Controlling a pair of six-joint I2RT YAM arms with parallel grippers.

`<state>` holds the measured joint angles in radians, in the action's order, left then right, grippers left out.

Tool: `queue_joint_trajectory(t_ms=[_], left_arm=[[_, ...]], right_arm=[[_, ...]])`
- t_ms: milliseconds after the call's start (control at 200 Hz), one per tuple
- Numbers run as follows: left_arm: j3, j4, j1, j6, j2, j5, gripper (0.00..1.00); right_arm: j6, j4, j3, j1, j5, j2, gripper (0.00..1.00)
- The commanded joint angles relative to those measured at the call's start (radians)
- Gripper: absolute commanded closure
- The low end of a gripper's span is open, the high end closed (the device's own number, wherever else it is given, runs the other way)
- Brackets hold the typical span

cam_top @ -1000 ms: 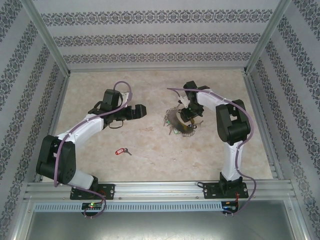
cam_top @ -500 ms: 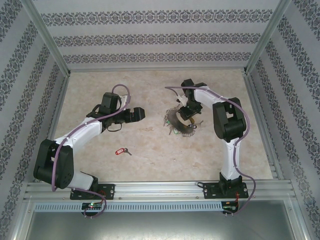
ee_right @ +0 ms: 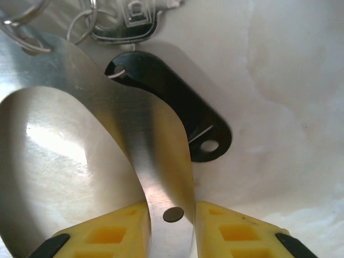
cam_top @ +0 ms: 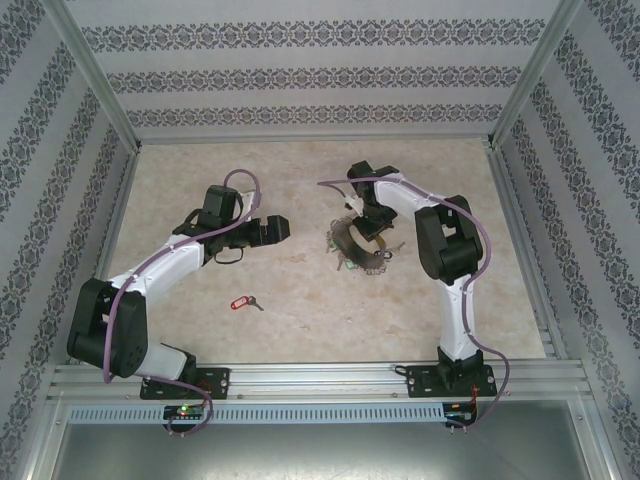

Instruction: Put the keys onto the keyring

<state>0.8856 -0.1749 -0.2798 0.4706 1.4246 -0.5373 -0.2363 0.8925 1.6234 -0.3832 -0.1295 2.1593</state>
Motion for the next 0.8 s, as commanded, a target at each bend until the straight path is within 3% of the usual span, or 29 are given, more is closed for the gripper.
queue_joint_trajectory(t_ms=[0, 430, 794], left_arm=[[0.028, -0.041, -0.001, -0.036, -0.030, 0.017, 0.01], [0.106, -0.036, 0.036, -0.062, 0.006, -0.077, 0.01], [0.349, -0.101, 0.044, -0.168, 0.094, -0.245, 0.02]], right_arm=[[-0.029, -0.091, -0.065, 0.001, -0.112, -0.079, 0.76], [-0.181, -0.382, -0.280, -0.043, -0.118, -0.363, 0.79], [-0.433, -0.673, -0.461, -0.159, -0.185, -0.599, 0.83]])
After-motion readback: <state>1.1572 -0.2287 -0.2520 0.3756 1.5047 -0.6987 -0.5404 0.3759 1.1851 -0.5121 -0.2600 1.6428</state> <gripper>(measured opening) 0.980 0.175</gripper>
